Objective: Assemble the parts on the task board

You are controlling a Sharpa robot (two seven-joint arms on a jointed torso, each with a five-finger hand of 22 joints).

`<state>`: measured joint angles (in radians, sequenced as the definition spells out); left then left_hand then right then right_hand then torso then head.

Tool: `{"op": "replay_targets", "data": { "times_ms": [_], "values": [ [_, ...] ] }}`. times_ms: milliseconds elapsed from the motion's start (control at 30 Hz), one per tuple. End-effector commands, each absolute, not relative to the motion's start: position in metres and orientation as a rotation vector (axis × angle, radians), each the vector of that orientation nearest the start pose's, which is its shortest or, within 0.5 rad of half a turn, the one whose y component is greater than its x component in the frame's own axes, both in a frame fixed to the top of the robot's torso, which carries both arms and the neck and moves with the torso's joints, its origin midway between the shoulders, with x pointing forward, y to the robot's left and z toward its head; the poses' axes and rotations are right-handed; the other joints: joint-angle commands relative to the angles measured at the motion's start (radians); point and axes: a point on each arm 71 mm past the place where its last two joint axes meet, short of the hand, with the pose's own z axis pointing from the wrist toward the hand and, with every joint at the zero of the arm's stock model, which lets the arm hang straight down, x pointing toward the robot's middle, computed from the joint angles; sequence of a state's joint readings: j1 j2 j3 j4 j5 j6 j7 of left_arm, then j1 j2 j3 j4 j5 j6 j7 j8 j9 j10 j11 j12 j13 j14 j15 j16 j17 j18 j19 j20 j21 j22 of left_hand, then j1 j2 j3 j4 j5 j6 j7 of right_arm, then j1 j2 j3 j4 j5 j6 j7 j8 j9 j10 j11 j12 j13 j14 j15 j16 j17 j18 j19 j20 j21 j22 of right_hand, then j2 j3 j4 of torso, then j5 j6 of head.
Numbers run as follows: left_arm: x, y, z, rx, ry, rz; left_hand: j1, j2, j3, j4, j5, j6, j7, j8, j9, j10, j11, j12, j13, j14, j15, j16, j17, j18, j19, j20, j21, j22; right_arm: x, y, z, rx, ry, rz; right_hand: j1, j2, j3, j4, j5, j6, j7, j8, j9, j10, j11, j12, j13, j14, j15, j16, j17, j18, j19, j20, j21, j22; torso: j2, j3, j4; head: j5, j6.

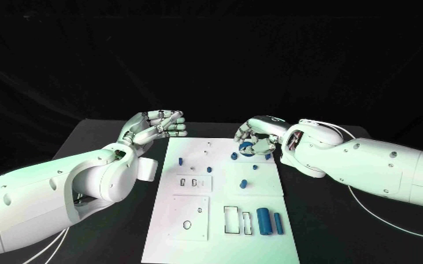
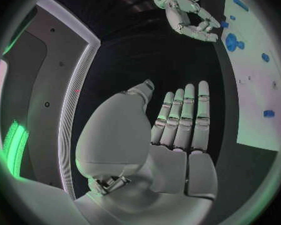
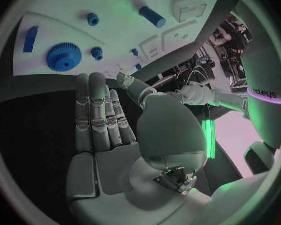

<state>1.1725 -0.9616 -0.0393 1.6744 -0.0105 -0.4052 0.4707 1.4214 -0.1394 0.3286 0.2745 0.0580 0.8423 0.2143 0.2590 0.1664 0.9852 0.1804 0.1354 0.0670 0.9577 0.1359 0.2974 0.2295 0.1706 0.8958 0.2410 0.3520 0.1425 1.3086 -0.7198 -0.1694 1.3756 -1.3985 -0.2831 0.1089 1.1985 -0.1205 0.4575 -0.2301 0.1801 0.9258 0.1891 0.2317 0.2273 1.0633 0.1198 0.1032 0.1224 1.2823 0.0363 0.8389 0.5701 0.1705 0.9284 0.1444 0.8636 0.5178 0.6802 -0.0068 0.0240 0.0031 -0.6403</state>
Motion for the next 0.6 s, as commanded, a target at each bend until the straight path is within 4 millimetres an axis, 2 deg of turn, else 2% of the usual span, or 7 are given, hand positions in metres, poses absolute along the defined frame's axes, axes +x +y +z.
{"op": "replay_targets", "data": {
  "times_ms": [33,200,300,467,600],
  "values": [
    [0.4542,0.2218,-0.1693,-1.058,1.363,-1.566,0.005,-0.007,0.006,0.001,-0.004,0.002,0.019,-0.001,-0.001,0.006,0.001,-0.007,-0.001,0.002,0.002,-0.004,0.002,0.014,0.01,0.0,0.005,0.001,0.507,-0.167,-0.1859,-0.484,1.66,0.635,-0.006,-0.009,-0.002,0.007,0.003,-0.003,-0.008,0.003,0.005,-0.016,0.001,0.012,0.007,0.008,0.001,0.051,0.021,0.011,0.009,-0.001,0.023,0.019,0.027,-0.003,0.0073,-0.003,0.001],
    [0.4519,0.2187,-0.1665,-1.055,1.364,-1.582,0.005,-0.007,0.006,0.002,-0.004,0.002,0.019,-0.001,-0.001,0.007,0.001,-0.007,-0.001,0.002,0.002,-0.004,0.002,0.014,0.011,0.0,0.006,0.001,0.5074,-0.1647,-0.1865,-0.505,1.652,0.605,-0.004,-0.011,-0.002,0.011,0.002,-0.012,-0.007,0.0,0.01,-0.041,0.003,0.022,0.012,0.008,0.004,0.108,0.042,0.01,0.009,0.001,0.047,0.042,0.035,-0.0049,0.0123,-0.006,0.004],
    [0.451,0.2177,-0.1654,-1.054,1.366,-1.588,0.004,-0.008,0.006,0.002,-0.004,0.001,0.019,-0.001,-0.001,0.007,0.002,-0.008,-0.001,0.002,0.002,-0.005,0.003,0.014,0.012,0.0,0.007,0.002,0.508,-0.1639,-0.1867,-0.517,1.645,0.587,-0.001,-0.012,-0.002,0.014,0.001,-0.016,-0.007,-0.001,0.014,-0.057,0.005,0.033,0.014,0.027,0.006,0.178,0.107,0.011,0.01,0.002,0.064,0.058,0.037,-0.0058,0.0146,-0.008,0.006],
    [0.4505,0.218,-0.1643,-1.054,1.365,-1.59,0.003,-0.009,0.005,0.003,-0.004,0.001,0.019,-0.002,-0.001,0.006,0.002,-0.01,-0.002,0.002,0.002,-0.005,0.004,0.014,0.014,-0.001,0.008,0.002,0.5085,-0.1616,-0.1872,-0.528,1.643,0.574,0.0,-0.012,-0.002,0.018,0.001,-0.016,-0.006,-0.001,0.018,-0.067,0.005,0.045,0.017,0.041,0.007,0.23,0.151,0.004,0.035,0.003,0.103,0.11,0.039,-0.0075,0.0166,-0.013,0.011],
    [0.4504,0.2181,-0.1636,-1.057,1.364,-1.592,0.002,-0.009,0.005,0.004,-0.004,0.0,0.019,-0.002,-0.001,0.006,0.002,-0.011,-0.002,0.001,0.002,-0.006,0.004,0.014,0.016,-0.001,0.008,0.002,0.5083,-0.1577,-0.1896,-0.535,1.647,0.575,-0.001,-0.011,-0.001,0.02,0.0,-0.018,-0.006,-0.001,0.019,-0.074,0.006,0.049,0.017,0.049,0.008,0.254,0.174,0.0,0.051,0.003,0.126,0.14,0.041,-0.0061,0.0146,-0.011,0.011]
  ]
}}
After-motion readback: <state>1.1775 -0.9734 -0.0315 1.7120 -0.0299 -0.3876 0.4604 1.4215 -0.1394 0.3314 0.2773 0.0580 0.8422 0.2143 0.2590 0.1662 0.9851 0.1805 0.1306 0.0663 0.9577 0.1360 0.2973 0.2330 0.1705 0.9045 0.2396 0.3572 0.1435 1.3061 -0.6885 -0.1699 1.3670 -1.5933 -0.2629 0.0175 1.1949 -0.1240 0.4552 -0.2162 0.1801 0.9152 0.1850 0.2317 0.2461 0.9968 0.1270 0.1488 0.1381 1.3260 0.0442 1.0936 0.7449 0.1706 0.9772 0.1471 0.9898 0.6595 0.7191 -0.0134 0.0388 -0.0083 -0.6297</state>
